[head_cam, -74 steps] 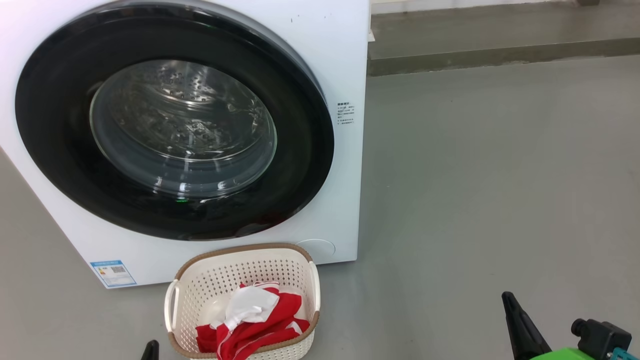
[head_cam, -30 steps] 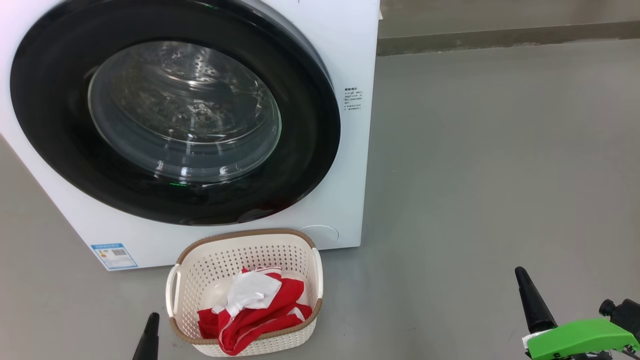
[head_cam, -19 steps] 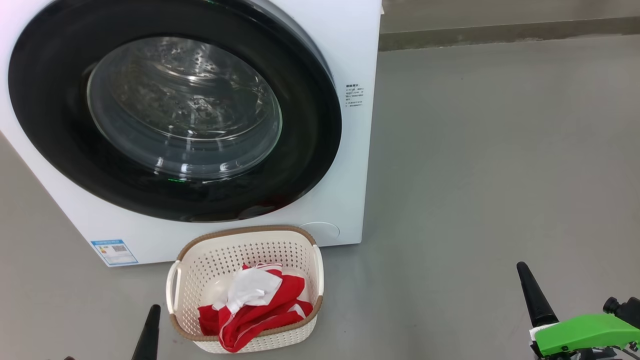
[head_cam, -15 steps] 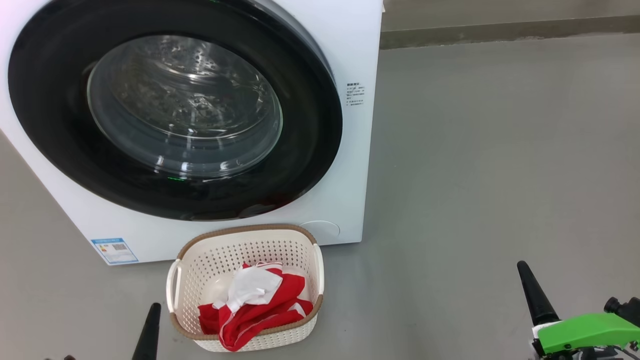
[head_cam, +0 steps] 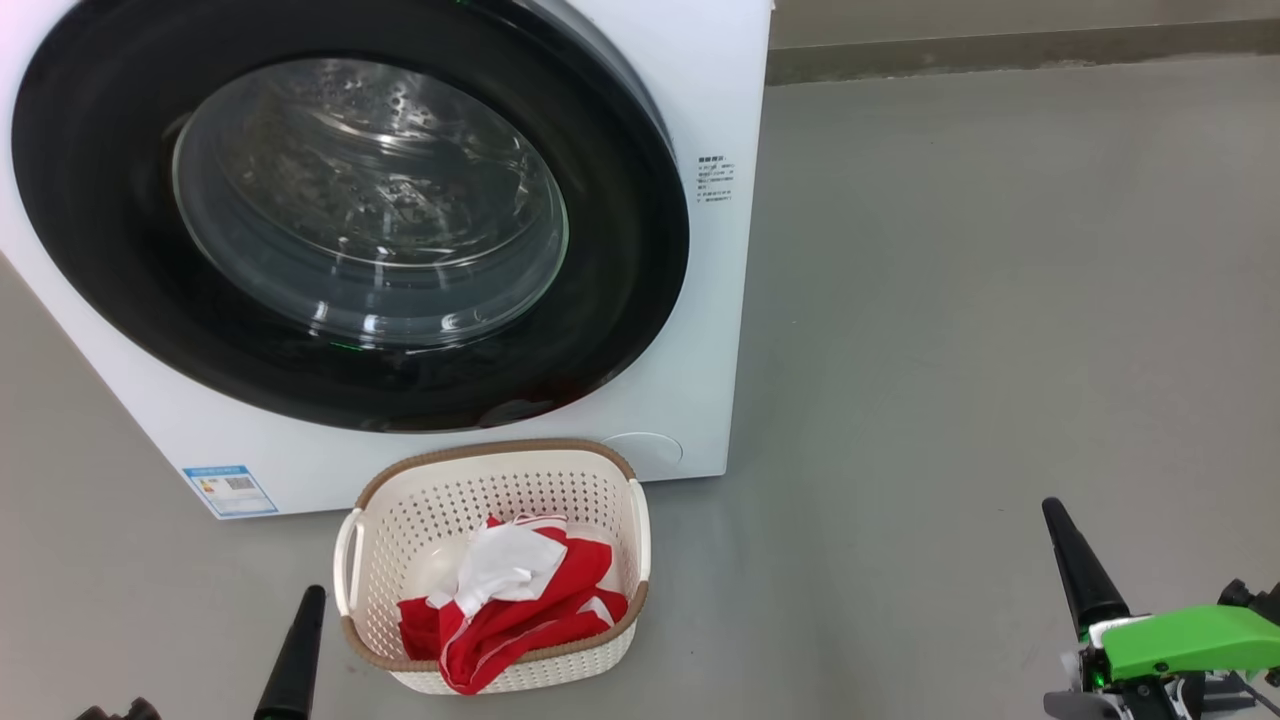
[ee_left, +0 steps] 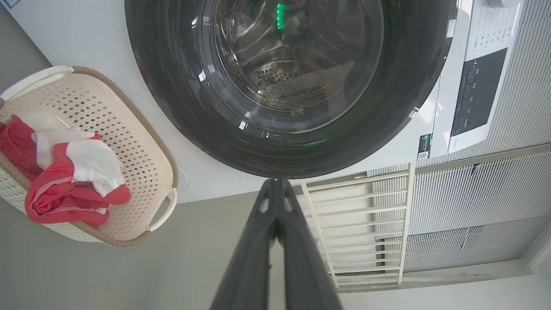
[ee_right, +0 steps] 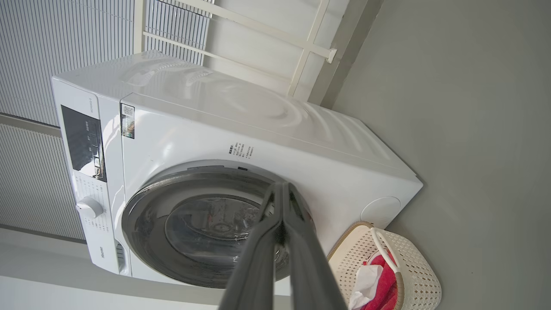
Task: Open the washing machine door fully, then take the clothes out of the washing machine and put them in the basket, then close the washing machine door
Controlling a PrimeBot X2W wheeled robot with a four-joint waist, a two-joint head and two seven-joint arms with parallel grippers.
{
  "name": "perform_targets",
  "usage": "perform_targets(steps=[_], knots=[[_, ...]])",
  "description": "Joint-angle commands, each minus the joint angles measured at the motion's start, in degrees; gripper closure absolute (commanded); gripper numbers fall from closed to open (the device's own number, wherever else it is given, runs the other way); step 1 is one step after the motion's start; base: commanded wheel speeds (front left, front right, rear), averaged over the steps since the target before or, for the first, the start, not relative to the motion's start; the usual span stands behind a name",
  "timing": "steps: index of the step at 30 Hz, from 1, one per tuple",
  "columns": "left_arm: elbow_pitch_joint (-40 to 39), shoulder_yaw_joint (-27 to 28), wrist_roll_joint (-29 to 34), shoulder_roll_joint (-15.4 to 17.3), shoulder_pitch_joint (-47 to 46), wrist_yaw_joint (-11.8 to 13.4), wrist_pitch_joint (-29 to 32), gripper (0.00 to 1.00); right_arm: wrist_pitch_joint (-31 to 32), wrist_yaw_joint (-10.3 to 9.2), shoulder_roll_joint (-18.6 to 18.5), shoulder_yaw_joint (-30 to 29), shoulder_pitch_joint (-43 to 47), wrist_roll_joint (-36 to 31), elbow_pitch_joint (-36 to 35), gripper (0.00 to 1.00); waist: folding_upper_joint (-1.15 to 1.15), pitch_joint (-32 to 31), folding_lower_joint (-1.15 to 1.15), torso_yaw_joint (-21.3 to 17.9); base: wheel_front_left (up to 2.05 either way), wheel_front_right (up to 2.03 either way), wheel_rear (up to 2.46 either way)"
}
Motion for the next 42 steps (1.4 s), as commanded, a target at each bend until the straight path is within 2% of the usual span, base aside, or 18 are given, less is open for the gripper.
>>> perform_targets(steps=[1,19,42], knots=[[-1.0,1.8,-1.8,0.4,-3.1,-0.3,0.6,1.0,0.5,-0.03,-0.9,0.8,-3.4,1.8,-1.7,1.0,0.0,0.1,0.0,0.0,0.0,0.0,0.0],[-0.1,2.2,-13.1,0.2,-5.6,-0.4,3.5,1.0,3.4,-0.04,-1.1,-0.2,-5.2,12.4,-1.8,1.0,0.0,1.1,0.0,0.4,0.0,0.0,0.0],[-0.1,2.2,-13.1,0.2,-5.6,-0.4,3.5,1.0,3.4,-0.04,-1.1,-0.2,-5.2,12.4,-1.8,1.0,0.0,1.1,0.0,0.4,0.0,0.0,0.0]])
